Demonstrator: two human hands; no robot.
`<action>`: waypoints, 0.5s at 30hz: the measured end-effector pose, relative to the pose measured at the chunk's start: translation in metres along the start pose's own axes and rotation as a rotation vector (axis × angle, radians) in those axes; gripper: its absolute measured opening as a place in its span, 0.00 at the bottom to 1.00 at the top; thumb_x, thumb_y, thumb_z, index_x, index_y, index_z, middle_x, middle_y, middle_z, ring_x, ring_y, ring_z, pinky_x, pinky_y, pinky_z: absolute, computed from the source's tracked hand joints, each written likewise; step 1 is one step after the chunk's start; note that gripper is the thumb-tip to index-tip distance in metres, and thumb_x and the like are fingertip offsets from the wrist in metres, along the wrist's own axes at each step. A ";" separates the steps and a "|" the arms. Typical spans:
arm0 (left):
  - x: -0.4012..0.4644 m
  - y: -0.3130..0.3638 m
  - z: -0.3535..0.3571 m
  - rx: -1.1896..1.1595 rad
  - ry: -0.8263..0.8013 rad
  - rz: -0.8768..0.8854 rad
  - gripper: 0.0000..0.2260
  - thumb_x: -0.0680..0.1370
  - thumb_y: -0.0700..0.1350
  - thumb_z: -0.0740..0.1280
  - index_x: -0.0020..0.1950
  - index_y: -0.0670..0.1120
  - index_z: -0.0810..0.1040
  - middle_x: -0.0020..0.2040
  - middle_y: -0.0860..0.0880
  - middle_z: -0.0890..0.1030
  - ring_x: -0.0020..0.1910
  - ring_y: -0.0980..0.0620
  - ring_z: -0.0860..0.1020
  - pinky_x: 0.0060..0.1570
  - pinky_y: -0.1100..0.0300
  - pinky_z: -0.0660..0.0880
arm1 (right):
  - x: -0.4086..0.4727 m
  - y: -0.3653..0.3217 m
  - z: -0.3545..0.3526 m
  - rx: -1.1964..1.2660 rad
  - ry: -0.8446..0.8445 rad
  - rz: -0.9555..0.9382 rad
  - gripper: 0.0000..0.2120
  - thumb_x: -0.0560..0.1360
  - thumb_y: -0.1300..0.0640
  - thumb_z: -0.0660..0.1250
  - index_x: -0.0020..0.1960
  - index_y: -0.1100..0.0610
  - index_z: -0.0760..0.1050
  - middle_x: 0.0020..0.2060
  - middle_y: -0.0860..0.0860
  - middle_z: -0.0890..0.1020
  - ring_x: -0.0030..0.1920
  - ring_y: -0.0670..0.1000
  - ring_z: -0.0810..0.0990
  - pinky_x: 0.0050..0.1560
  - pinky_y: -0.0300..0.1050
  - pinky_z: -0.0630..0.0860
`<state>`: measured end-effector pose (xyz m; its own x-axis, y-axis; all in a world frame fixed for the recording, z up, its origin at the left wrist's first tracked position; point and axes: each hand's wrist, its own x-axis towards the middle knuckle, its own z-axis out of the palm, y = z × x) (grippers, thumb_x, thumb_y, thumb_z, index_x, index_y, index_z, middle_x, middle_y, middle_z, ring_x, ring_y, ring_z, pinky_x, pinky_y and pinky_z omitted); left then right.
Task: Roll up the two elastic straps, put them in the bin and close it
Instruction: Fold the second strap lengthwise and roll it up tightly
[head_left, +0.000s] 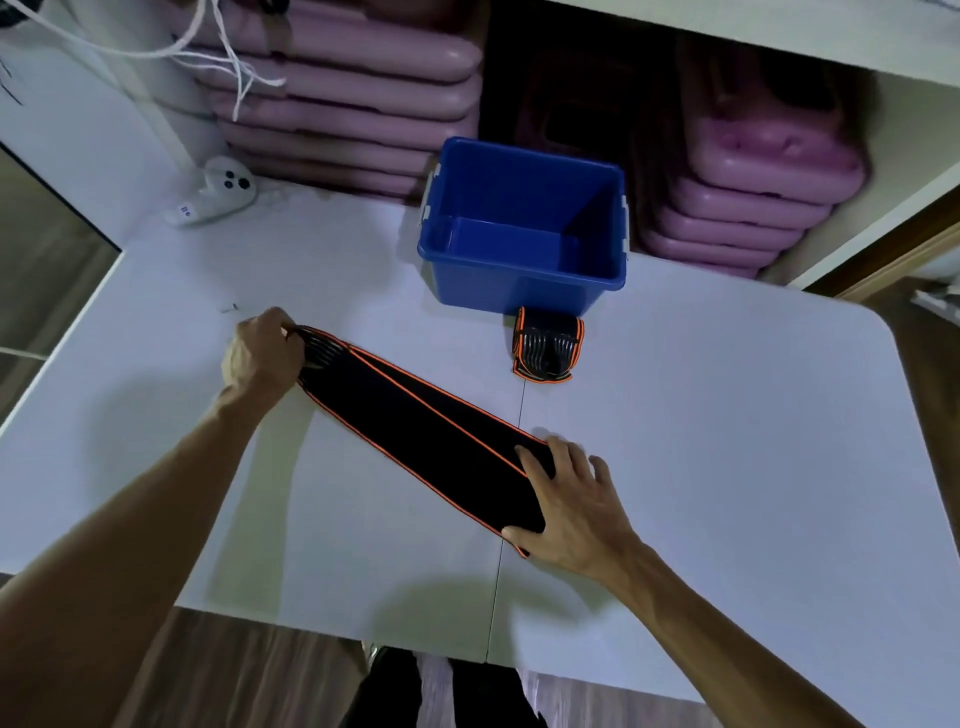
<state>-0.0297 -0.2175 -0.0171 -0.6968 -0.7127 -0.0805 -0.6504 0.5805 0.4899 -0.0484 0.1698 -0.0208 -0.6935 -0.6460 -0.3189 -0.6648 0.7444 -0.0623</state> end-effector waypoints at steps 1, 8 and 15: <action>0.001 0.000 0.000 -0.020 -0.004 0.029 0.06 0.75 0.41 0.66 0.50 0.44 0.79 0.46 0.38 0.82 0.43 0.36 0.80 0.42 0.48 0.78 | 0.001 0.002 -0.001 0.053 -0.002 -0.001 0.41 0.67 0.30 0.63 0.73 0.51 0.62 0.73 0.56 0.61 0.69 0.60 0.66 0.64 0.59 0.69; -0.003 -0.010 0.011 0.037 -0.042 0.101 0.11 0.75 0.44 0.69 0.55 0.42 0.76 0.47 0.37 0.80 0.42 0.37 0.79 0.44 0.46 0.78 | 0.009 0.020 -0.009 0.376 -0.016 0.048 0.09 0.79 0.45 0.63 0.48 0.50 0.76 0.54 0.46 0.71 0.60 0.53 0.70 0.55 0.48 0.70; -0.001 -0.007 0.020 0.084 -0.026 0.059 0.09 0.76 0.45 0.67 0.53 0.42 0.77 0.47 0.36 0.81 0.41 0.34 0.79 0.42 0.45 0.79 | 0.003 -0.013 -0.015 0.136 -0.198 0.076 0.27 0.70 0.29 0.63 0.48 0.53 0.78 0.69 0.52 0.63 0.75 0.55 0.55 0.65 0.55 0.66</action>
<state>-0.0303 -0.2130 -0.0374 -0.7416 -0.6664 -0.0767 -0.6302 0.6531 0.4198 -0.0462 0.1555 -0.0070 -0.6632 -0.5516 -0.5059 -0.5602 0.8141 -0.1532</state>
